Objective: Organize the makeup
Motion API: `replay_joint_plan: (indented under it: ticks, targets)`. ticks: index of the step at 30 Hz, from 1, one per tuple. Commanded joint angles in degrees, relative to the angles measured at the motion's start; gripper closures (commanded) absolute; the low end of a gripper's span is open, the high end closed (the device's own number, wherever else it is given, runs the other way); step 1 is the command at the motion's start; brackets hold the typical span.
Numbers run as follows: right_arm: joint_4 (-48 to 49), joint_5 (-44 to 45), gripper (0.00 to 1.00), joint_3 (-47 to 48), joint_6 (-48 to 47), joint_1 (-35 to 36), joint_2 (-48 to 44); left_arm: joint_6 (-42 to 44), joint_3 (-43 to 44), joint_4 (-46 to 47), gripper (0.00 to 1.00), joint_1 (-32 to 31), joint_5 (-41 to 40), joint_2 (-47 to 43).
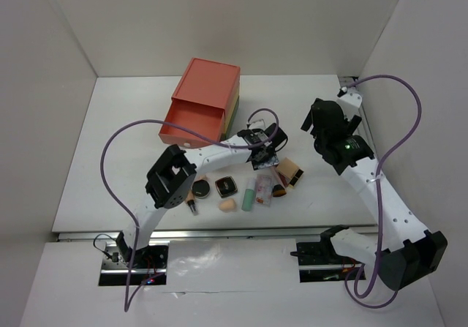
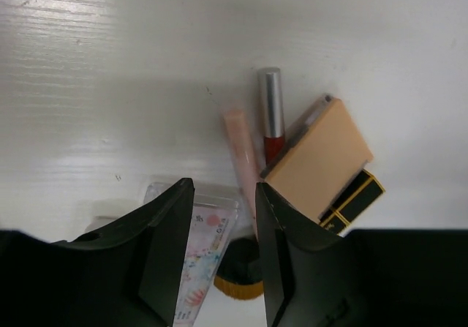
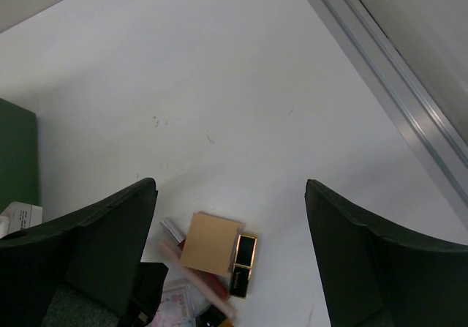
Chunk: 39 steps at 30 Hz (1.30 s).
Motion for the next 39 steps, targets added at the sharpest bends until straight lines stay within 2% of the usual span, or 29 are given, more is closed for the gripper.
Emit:
replay_joint_plan:
  ticks: [1, 11, 39]
  targets:
    - [-1.2, 0.6, 0.11, -1.0, 0.3, -0.5, -0.2, -3.3, 1.4, -0.6, 0.48, 0.4, -2.2, 1.2]
    - [-1.8, 0.0, 0.11, -2.0, 1.9, -0.5, -1.2, -5.7, 4.0, -0.6, 0.55, 0.4, -2.9, 5.3]
    - [-2.3, 0.0, 0.11, -3.7, 0.8, -0.5, -0.2, -7.3, 3.9, 0.8, 0.54, -1.2, -3.7, 4.9]
